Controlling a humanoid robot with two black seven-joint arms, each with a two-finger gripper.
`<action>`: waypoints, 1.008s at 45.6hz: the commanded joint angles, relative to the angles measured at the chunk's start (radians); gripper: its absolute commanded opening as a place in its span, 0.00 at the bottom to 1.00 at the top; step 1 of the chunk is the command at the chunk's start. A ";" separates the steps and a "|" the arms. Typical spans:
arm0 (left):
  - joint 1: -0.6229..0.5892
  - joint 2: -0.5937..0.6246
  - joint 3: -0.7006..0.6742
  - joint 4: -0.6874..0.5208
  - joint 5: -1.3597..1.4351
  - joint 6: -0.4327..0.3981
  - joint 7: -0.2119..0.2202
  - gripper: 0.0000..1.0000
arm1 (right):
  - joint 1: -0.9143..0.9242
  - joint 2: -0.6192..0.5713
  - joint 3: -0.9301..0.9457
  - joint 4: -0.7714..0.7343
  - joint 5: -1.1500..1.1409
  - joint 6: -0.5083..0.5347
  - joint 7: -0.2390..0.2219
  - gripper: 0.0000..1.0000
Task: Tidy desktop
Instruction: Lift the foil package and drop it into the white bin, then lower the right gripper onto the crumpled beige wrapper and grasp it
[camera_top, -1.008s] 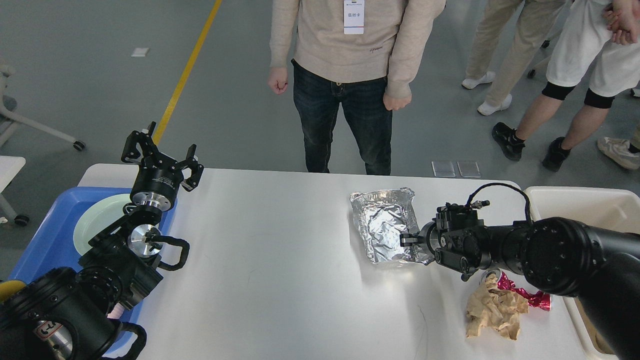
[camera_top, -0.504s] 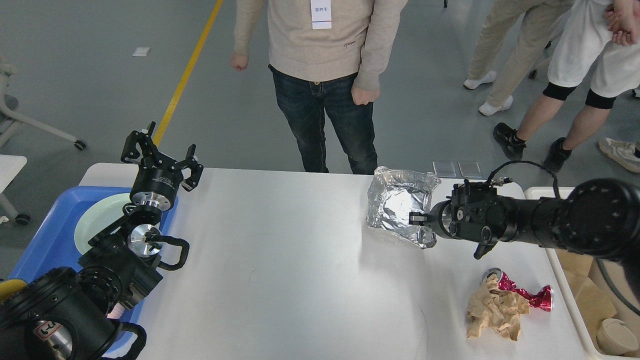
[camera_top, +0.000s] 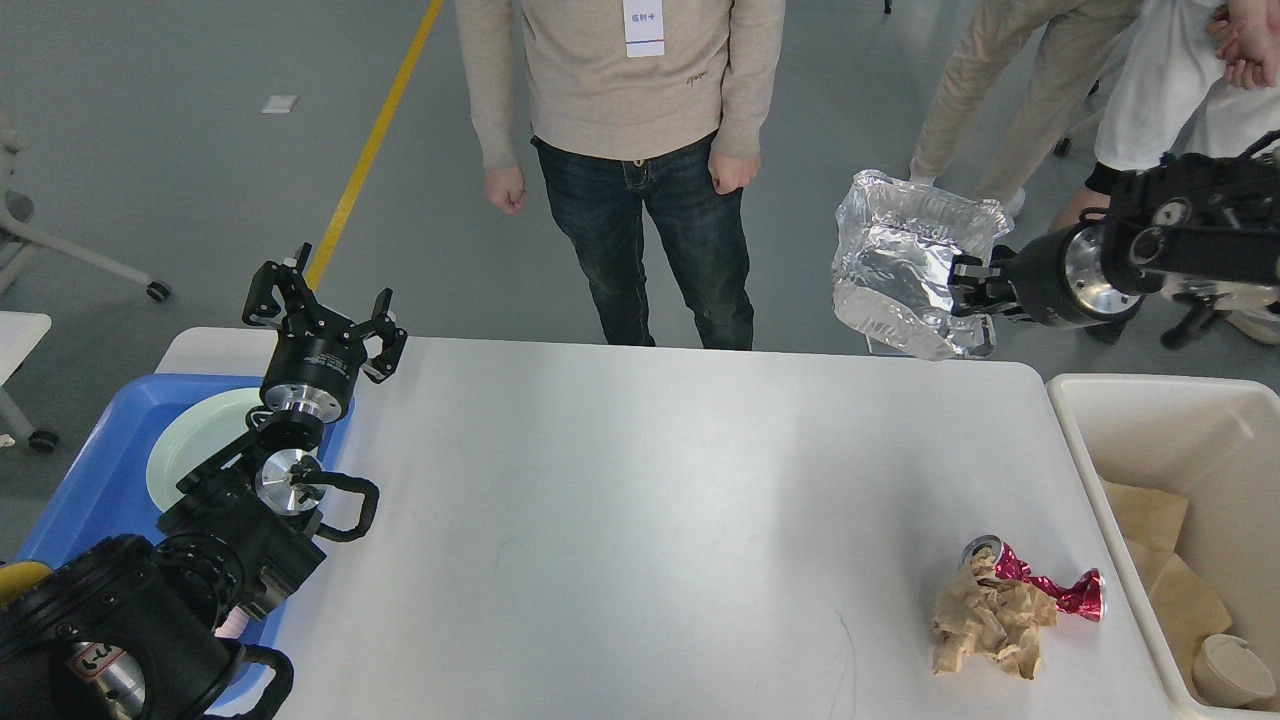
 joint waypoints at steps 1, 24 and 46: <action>0.000 0.000 0.001 0.000 0.000 0.000 0.000 0.96 | 0.052 -0.055 -0.005 0.003 0.000 0.080 0.000 0.00; 0.000 0.000 0.001 0.000 0.001 0.000 0.000 0.96 | -0.421 -0.131 -0.025 -0.376 0.008 -0.207 -0.008 0.00; 0.000 -0.002 0.000 0.000 0.001 0.000 0.000 0.96 | -1.032 -0.036 0.189 -0.784 0.017 -0.317 -0.001 0.99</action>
